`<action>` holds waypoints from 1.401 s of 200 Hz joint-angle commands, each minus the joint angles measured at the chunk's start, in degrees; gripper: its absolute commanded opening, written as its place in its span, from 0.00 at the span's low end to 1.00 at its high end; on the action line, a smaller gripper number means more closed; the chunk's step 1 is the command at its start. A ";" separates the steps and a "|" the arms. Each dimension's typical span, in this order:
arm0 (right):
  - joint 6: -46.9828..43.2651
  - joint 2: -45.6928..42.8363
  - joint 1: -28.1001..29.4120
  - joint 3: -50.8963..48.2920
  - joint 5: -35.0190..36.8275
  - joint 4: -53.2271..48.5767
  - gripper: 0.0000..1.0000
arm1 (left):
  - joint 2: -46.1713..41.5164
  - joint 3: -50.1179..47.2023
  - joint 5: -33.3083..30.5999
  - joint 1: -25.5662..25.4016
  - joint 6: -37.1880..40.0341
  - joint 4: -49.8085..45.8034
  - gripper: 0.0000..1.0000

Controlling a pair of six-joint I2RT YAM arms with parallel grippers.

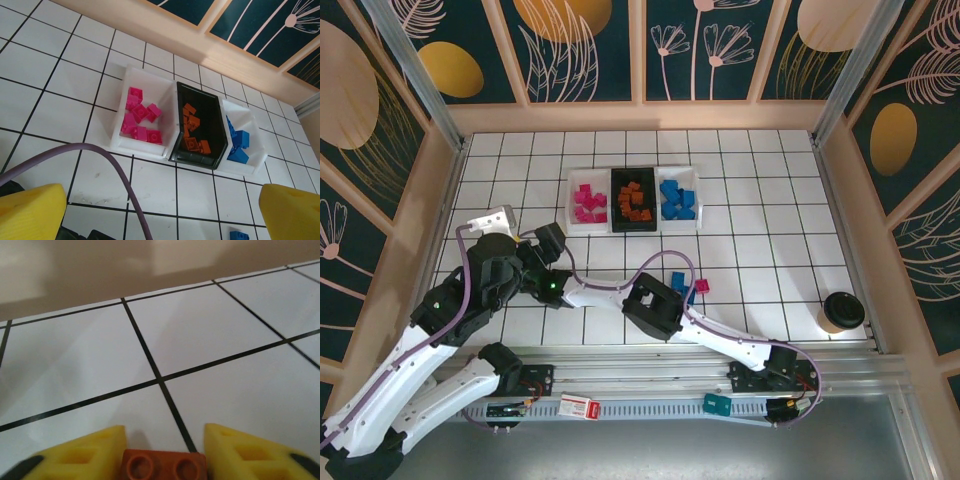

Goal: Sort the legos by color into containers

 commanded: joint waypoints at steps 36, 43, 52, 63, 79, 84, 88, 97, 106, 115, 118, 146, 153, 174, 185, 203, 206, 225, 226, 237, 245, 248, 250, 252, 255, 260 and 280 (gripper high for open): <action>2.49 -12.80 -2.57 -29.29 6.39 15.04 0.23 | 0.39 0.15 0.88 0.09 -0.96 -0.51 0.98; 2.91 -14.36 -2.98 -32.44 6.77 16.70 0.22 | 0.43 -0.09 0.96 0.02 -1.01 -0.23 0.98; 3.46 -16.79 -3.40 -37.18 7.14 19.20 0.22 | 0.66 -0.31 1.06 0.02 -1.00 0.05 0.99; 4.35 -19.69 -3.86 -42.74 7.67 21.98 0.21 | 0.99 -0.45 1.13 0.05 -0.90 0.24 0.99; 6.06 -23.91 -4.68 -51.11 8.45 25.61 0.20 | 1.42 -0.49 1.15 0.05 -0.77 0.50 0.99; 6.50 -25.27 -4.84 -53.68 8.70 26.70 0.20 | 1.38 -0.68 1.18 0.07 -0.78 0.66 0.99; 6.75 -26.29 -5.07 -55.70 8.96 27.52 0.20 | 1.41 -0.79 1.27 0.09 -0.78 0.93 0.99; 7.47 -28.57 -5.53 -60.07 9.50 28.91 0.20 | 1.30 -1.08 1.27 0.07 -0.75 1.29 0.98; 8.50 -30.86 -5.95 -64.46 10.04 30.04 0.21 | 1.30 -1.27 1.43 0.06 -0.63 1.66 0.98; 9.96 -33.06 -6.46 -68.60 9.57 31.18 0.21 | 1.43 -1.50 1.69 0.02 -0.49 2.01 0.98; 10.41 -33.72 -6.62 -69.81 9.31 31.38 0.22 | 1.46 -1.60 1.64 0.02 -0.44 2.07 0.98; 15.74 -39.94 -7.76 -76.47 7.27 28.52 0.25 | 1.88 -2.24 2.41 0.08 -0.69 2.98 0.99; 17.75 -41.12 -8.58 -75.74 4.77 24.62 0.29 | 2.04 -2.25 2.74 0.02 -0.67 3.21 0.98; 23.93 -44.74 -11.34 -75.77 -7.61 18.04 0.57 | 3.12 -1.66 3.43 0.05 -0.26 2.75 0.99; 26.48 -46.40 -12.45 -76.37 -11.35 16.79 0.63 | 4.07 -1.19 3.32 0.02 -0.04 2.00 0.99; 29.47 -48.69 -13.72 -76.94 -13.53 15.12 0.65 | 5.42 -0.56 2.91 0.08 0.26 1.26 0.98; 29.76 -48.98 -13.80 -77.08 -13.75 15.06 0.65 | 5.65 -0.56 2.94 0.04 0.34 1.21 0.99; 31.03 -50.72 -14.35 -77.62 -14.66 14.35 0.65 | 7.61 -0.05 1.97 0.02 0.42 -0.17 0.98; 30.98 -50.80 -14.27 -77.63 -14.70 14.42 0.65 | 7.73 0.04 1.93 0.01 0.43 -0.23 0.99; 29.87 -51.13 -13.85 -77.46 -14.22 13.48 0.65 | 9.16 0.43 1.69 0.05 0.50 -1.04 0.99; 28.04 -50.51 -13.33 -75.88 -12.95 10.90 0.66 | 9.97 0.56 1.89 0.07 0.54 -1.35 0.98; 27.19 -50.23 -13.06 -75.10 -12.22 9.72 0.67 | 10.19 0.56 1.93 0.05 0.54 -1.33 0.99; 26.64 -50.02 -12.76 -74.51 -11.62 8.78 0.67 | 10.31 0.56 1.99 0.02 0.60 -1.29 0.99; 26.13 -49.77 -12.53 -73.92 -11.06 7.89 0.67 | 10.39 0.54 2.07 0.01 0.55 -1.33 0.98; 25.24 -49.51 -12.12 -73.15 -10.18 6.79 0.68 | 10.48 0.50 2.16 0.01 0.60 -1.18 0.99; 23.92 -49.11 -11.46 -72.01 -8.82 5.26 0.68 | 10.51 0.37 2.32 0.08 0.54 -0.99 0.98; 19.60 -46.79 -8.66 -67.91 -1.84 -0.78 0.69 | 10.04 -0.22 2.69 0.09 0.90 -0.19 0.99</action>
